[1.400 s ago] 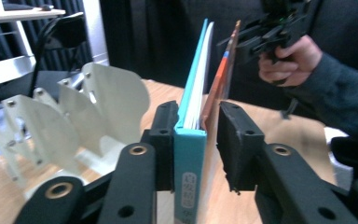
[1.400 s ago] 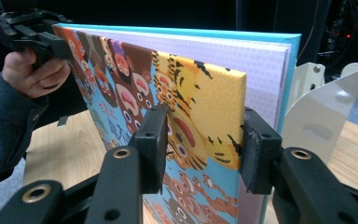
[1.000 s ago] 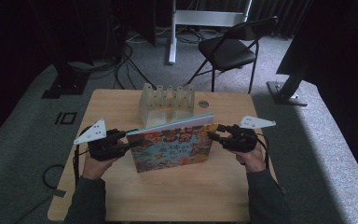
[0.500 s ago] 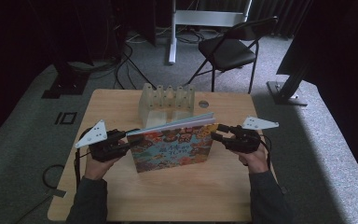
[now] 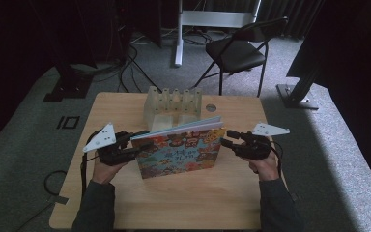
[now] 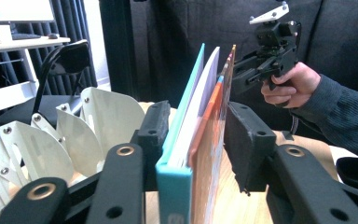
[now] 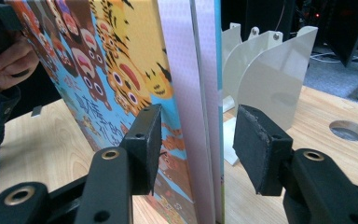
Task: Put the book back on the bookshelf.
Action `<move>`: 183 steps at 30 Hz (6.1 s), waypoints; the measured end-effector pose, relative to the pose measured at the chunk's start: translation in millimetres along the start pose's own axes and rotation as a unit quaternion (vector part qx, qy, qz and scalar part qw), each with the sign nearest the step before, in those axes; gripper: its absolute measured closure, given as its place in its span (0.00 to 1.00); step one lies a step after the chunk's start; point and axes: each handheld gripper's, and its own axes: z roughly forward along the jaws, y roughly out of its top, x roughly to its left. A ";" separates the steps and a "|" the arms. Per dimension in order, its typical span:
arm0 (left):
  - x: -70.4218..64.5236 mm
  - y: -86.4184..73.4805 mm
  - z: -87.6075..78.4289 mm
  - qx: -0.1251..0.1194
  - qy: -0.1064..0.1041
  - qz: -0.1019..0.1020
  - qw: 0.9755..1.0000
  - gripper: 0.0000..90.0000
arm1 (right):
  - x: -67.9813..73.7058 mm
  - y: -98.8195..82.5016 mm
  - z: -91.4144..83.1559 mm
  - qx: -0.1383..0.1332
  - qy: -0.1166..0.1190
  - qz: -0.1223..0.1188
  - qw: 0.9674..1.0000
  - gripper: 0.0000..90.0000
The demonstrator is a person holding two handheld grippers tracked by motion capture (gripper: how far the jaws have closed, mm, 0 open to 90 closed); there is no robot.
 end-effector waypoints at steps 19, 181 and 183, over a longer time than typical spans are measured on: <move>0.7 -0.6 12.0 0.001 -0.008 0.000 1.000 0.69 | -6.3 -12.0 -3.5 0.002 -0.006 0.015 1.000 0.57; -46.3 -16.3 -2.6 -0.022 0.083 0.009 0.996 0.90 | -54.0 -132.1 7.3 0.198 -0.222 0.031 0.954 0.47; -46.1 -16.2 -4.1 -0.021 0.085 0.008 0.996 0.90 | -54.5 -132.4 7.3 0.197 -0.223 0.032 0.954 0.47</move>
